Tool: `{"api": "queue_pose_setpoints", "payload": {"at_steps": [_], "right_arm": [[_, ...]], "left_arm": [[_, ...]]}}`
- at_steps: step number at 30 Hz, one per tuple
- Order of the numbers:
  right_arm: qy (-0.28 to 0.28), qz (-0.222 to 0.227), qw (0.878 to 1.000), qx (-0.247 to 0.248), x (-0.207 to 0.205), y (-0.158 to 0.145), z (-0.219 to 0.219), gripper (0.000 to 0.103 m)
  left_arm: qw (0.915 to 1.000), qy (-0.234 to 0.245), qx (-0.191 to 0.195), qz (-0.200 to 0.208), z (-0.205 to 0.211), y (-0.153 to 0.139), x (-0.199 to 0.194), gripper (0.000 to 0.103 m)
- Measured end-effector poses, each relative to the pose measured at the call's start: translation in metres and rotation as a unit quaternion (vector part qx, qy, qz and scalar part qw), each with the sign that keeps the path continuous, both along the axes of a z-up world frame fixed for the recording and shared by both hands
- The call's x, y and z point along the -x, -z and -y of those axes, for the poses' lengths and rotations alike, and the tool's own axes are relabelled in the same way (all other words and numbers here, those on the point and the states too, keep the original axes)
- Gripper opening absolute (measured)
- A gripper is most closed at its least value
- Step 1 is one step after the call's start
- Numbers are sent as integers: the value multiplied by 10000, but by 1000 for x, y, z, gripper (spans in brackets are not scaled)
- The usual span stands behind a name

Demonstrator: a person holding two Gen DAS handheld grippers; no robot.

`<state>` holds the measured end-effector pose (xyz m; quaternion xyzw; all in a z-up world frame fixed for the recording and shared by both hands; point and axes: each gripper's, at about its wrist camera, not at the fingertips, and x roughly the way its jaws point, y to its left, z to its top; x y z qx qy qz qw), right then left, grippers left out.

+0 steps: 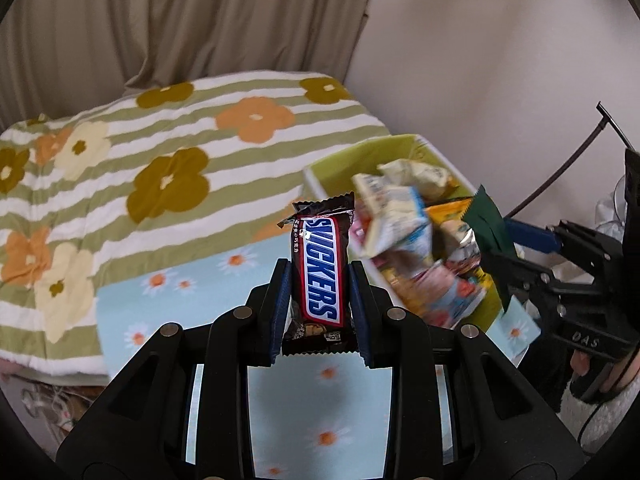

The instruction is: Organize snacks

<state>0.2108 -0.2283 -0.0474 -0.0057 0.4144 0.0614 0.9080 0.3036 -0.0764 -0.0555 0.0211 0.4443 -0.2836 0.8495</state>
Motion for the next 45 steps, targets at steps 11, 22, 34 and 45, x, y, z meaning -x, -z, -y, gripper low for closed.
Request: {"api": "queue_pose_setpoints", "payload": {"at_steps": [11, 22, 34, 45], "right_arm": [[-114, -162, 9994, -274, -4, 11, 114, 42], [-255, -455, 9968, -612, -10, 29, 161, 42], [-646, -740, 9922, -761, -23, 45, 143, 42], [-707, -859, 9904, -815, -22, 50, 121, 102]], "left_arm": [[9989, -195, -135, -411, 142, 37, 24, 26], [9939, -480, -770, -631, 189, 63, 39, 103], [9883, -1211, -843, -385, 148, 50, 60, 103], [9814, -1658, -932, -252, 104, 44, 76, 103]]}}
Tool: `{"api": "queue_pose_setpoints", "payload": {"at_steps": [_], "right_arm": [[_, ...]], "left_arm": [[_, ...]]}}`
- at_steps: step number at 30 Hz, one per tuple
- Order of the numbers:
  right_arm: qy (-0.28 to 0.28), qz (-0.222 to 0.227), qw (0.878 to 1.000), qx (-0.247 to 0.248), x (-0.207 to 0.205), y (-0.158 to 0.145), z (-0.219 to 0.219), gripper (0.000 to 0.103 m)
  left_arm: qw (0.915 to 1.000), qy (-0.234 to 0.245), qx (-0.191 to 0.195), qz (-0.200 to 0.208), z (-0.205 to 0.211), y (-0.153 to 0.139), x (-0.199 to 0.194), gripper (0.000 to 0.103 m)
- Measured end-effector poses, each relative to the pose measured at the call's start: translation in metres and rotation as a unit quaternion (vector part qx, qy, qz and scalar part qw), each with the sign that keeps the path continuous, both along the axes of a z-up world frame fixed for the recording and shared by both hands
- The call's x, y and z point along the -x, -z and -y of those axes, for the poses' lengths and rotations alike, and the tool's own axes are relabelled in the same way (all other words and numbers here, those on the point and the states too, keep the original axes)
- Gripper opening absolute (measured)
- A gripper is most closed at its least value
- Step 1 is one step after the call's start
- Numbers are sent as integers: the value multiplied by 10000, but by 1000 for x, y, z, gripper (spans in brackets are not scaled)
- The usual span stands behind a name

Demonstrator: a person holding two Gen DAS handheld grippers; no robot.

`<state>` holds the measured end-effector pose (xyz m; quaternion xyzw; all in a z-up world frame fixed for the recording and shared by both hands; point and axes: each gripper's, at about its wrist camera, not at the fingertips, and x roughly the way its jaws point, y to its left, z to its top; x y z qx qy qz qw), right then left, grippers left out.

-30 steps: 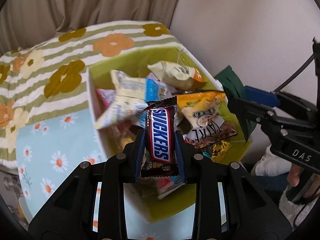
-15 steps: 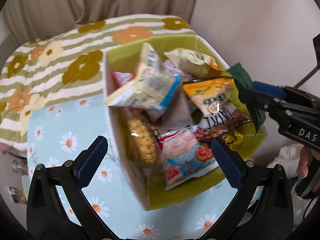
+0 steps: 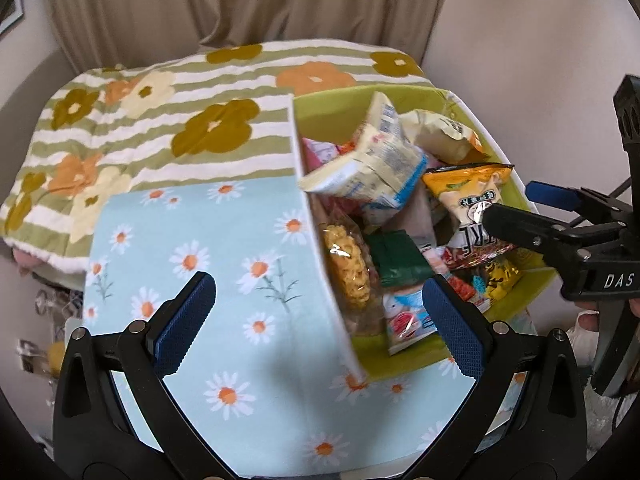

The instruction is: Organize snacks

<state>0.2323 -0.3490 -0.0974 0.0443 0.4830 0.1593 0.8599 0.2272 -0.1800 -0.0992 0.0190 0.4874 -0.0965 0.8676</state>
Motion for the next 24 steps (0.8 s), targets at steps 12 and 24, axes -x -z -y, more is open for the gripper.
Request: {"api": "queue_pose_setpoints", "payload": {"at_steps": [12, 24], "right_arm": [[641, 876, 9935, 348, 71, -61, -28, 102], [1330, 1829, 9726, 533, 193, -116, -68, 102]], "left_arm": [[9960, -23, 149, 879, -56, -52, 49, 103], [9841, -63, 276, 1753, -116, -107, 154, 103]]}}
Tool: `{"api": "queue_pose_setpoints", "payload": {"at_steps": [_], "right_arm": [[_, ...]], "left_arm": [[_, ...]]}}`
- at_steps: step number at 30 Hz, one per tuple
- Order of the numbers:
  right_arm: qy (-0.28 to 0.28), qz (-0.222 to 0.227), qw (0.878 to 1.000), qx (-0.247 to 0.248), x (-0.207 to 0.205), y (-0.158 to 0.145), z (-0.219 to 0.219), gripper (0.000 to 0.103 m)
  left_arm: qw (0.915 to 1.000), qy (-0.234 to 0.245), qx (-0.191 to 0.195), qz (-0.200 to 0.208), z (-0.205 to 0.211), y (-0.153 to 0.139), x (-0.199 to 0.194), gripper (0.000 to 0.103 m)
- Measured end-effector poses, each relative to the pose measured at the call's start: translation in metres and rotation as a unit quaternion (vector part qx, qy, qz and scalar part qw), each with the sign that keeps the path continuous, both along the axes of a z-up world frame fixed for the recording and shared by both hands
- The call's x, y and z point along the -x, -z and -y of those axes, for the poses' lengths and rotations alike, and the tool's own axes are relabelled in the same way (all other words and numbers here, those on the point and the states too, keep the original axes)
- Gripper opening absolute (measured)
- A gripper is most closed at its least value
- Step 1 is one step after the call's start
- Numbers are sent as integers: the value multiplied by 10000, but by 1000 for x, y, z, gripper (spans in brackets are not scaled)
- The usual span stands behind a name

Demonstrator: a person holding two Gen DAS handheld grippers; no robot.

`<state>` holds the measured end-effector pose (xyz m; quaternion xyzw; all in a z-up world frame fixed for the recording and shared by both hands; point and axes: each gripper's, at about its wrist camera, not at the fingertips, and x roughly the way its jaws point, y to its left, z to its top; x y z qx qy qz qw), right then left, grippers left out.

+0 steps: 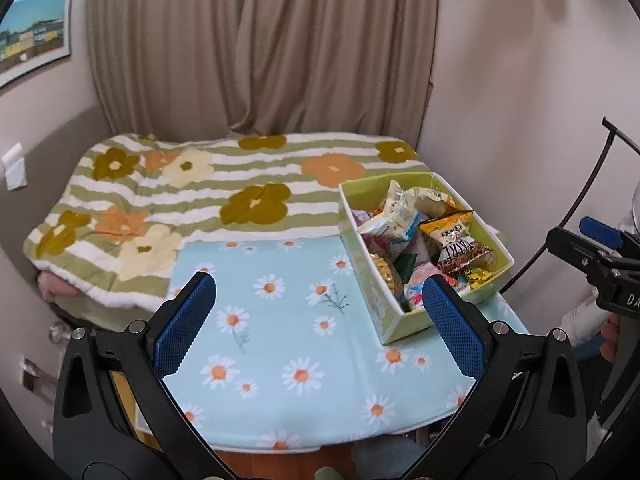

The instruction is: Organize snacks

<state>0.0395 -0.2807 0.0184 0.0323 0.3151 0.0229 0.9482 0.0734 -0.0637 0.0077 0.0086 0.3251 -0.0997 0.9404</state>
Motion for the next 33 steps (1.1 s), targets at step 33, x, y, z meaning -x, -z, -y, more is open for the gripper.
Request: {"api": "queue_pose_setpoints", "payload": {"at_steps": [33], "right_arm": [[316, 481, 9981, 224, 47, -10, -26, 102]], "left_arm": [[9985, -185, 134, 501, -28, -13, 58, 103]]}}
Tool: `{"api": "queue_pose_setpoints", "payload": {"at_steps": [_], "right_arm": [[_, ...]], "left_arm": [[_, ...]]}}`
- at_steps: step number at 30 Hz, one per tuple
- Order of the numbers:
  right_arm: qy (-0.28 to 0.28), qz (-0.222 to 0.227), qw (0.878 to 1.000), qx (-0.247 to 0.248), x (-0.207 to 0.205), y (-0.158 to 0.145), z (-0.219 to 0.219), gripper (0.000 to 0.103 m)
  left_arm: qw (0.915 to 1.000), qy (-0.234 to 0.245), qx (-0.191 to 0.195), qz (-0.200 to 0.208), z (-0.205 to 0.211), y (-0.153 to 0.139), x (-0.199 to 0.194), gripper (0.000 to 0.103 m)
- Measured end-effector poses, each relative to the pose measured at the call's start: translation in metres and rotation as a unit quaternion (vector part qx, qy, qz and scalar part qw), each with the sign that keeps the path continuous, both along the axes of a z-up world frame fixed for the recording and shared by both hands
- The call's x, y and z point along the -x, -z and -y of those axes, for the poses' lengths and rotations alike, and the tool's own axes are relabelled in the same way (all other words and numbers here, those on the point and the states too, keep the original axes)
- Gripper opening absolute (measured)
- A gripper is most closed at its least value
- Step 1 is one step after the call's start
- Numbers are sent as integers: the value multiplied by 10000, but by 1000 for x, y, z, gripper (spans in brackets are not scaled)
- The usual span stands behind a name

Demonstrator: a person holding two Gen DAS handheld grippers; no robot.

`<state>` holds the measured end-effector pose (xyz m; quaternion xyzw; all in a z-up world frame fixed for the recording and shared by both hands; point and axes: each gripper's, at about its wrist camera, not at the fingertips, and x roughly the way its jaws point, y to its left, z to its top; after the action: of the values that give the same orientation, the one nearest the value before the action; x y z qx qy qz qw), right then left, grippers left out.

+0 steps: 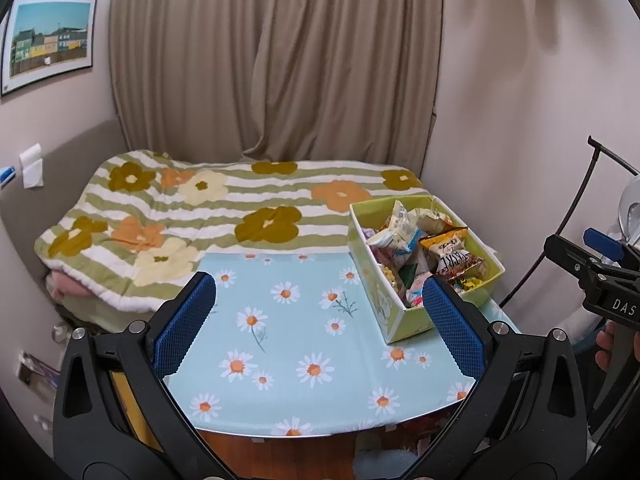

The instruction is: Organize snacks

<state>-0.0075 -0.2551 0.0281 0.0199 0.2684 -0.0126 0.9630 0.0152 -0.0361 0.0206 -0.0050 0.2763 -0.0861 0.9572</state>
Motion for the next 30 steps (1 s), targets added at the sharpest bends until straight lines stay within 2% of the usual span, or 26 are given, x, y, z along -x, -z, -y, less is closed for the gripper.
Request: {"api": "queue_pose_setpoints", "payload": {"at_steps": [30], "right_arm": [[-7, 31, 10000, -19, -7, -4, 4, 102]], "left_arm": [[9997, -188, -131, 76, 7, -3, 4, 103]]}}
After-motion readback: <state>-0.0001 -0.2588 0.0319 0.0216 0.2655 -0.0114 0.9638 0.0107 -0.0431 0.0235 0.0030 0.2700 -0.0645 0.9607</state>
